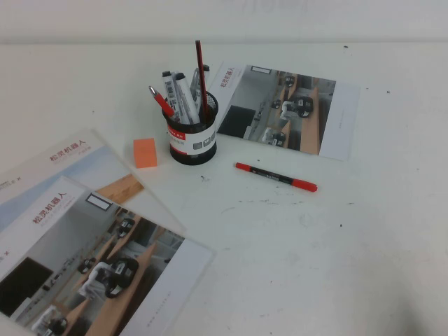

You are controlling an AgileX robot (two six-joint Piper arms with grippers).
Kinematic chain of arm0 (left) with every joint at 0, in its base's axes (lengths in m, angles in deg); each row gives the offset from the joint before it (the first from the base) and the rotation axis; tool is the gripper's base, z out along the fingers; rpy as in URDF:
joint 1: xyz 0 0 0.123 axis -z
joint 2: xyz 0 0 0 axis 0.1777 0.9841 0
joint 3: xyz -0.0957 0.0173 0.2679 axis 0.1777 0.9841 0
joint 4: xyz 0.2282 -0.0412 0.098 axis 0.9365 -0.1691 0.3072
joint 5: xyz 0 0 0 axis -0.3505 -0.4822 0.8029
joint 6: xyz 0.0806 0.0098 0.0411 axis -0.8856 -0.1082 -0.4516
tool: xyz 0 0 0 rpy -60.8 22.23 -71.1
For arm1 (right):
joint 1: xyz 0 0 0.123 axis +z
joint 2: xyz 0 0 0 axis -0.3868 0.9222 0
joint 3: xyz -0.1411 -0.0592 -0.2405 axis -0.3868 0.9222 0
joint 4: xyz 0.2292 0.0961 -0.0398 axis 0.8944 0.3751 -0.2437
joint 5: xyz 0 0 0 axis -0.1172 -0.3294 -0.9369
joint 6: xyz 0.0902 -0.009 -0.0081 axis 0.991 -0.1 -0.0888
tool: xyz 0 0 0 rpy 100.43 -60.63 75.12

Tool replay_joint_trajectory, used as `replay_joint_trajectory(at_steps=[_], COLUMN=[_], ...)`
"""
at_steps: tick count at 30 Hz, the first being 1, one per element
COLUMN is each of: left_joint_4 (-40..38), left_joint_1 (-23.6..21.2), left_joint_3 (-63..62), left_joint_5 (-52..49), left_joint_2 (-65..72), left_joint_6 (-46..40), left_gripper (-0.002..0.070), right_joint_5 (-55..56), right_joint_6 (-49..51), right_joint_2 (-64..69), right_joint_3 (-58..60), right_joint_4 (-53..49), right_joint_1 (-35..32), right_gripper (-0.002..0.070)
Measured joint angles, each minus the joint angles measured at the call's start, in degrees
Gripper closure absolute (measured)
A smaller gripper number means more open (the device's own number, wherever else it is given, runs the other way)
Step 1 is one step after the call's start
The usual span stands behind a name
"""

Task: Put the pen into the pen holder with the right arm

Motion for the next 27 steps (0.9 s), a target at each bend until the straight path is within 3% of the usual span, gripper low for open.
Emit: replay_joint_trajectory(at_steps=[5, 14, 24, 27], left_joint_4=[0.0, 0.0, 0.0, 0.0], left_joint_1=[0.0, 0.0, 0.0, 0.0], left_joint_3=[0.0, 0.0, 0.0, 0.0], left_joint_5=[0.0, 0.0, 0.0, 0.0], left_joint_2=[0.0, 0.0, 0.0, 0.0], left_joint_6=[0.0, 0.0, 0.0, 0.0], left_gripper=[0.0676, 0.0676, 0.0676, 0.0676], right_joint_5=[0.1, 5.5, 10.5, 12.3], right_joint_6=[0.0, 0.1, -7.8, -15.7], right_joint_2=[0.0, 0.0, 0.0, 0.0], right_joint_3=[0.0, 0.0, 0.0, -0.2], right_joint_4=[2.5, 45.7, 51.9, 54.0], right_joint_1=[0.0, 0.0, 0.0, 0.0], right_gripper=[0.0696, 0.0696, 0.0696, 0.0696])
